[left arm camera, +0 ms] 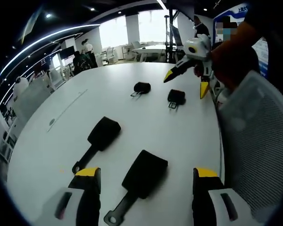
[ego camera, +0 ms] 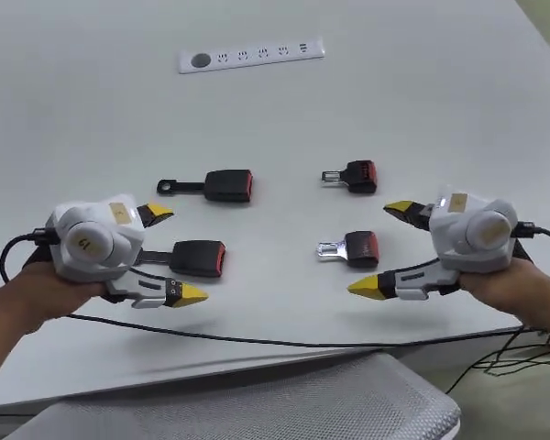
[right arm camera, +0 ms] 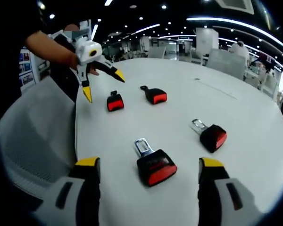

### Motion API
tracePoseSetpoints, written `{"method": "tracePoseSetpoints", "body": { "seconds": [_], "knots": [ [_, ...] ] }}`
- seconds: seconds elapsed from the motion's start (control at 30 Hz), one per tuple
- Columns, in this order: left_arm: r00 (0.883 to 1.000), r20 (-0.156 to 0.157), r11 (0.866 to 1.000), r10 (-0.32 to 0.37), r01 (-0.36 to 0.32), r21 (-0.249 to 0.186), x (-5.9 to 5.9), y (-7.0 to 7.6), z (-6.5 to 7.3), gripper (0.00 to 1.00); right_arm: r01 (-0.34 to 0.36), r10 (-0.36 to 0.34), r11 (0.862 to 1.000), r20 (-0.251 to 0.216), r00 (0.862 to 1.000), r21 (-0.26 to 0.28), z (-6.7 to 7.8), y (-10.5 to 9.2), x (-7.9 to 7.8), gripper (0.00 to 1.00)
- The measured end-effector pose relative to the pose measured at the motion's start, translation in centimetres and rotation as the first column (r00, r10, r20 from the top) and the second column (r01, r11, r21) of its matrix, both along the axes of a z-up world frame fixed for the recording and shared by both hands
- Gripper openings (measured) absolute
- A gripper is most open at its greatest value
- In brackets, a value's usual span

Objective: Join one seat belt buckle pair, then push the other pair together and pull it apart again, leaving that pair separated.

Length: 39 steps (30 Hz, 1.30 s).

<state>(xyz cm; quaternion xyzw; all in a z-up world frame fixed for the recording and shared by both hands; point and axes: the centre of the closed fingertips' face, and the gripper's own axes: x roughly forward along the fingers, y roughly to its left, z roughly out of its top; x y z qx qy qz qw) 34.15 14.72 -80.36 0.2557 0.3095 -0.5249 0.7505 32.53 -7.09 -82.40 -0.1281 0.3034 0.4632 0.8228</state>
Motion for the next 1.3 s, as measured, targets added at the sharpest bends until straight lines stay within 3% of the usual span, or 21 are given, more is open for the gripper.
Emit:
{"method": "tracePoseSetpoints", "body": {
  "seconds": [0.2, 0.3, 0.37, 0.47, 0.9, 1.03, 1.13, 1.3],
  "knots": [
    [0.999, 0.004, 0.999, -0.035, 0.035, 0.025, 0.4, -0.1, -0.9, 0.76, -0.034, 0.034, 0.999, -0.018, 0.999, -0.002, -0.4, 0.3, 0.2, 0.83],
    [0.999, -0.011, 0.999, -0.040, 0.040, 0.021, 0.7, -0.1, -1.3, 0.73, -0.067, 0.066, 0.998, -0.035, 0.997, -0.016, -0.7, 0.6, -0.1, 0.82],
    [0.998, -0.014, 0.997, -0.054, 0.054, 0.054, 0.8, 0.2, -2.0, 0.72, -0.078, 0.078, 0.997, -0.035, 0.996, -0.023, -0.7, 0.7, -0.1, 0.81],
    [0.998, -0.021, 0.996, -0.066, 0.067, 0.058, 1.0, 0.2, -2.4, 0.68, -0.096, 0.094, 0.995, -0.049, 0.994, -0.024, -0.7, 0.8, -0.1, 0.77],
    [0.983, -0.067, 0.973, -0.171, 0.179, 0.146, 0.4, 0.7, -4.7, 0.54, -0.182, 0.176, 0.982, -0.095, 0.980, -0.058, -1.5, 0.4, -0.4, 0.64],
    [0.983, -0.074, 0.975, -0.171, 0.179, 0.132, 0.7, 0.8, -4.4, 0.52, -0.214, 0.206, 0.974, -0.103, 0.973, -0.074, -1.8, 0.3, -0.4, 0.62],
    [0.982, -0.082, 0.975, -0.172, 0.181, 0.129, 0.7, 0.9, -4.4, 0.45, -0.229, 0.219, 0.970, -0.120, 0.968, -0.081, -2.1, 0.1, -0.7, 0.58],
    [0.982, -0.088, 0.976, -0.169, 0.179, 0.127, 0.8, 0.8, -4.4, 0.44, -0.241, 0.232, 0.967, -0.113, 0.966, -0.079, -1.9, 0.1, -0.7, 0.54]
  ]
}}
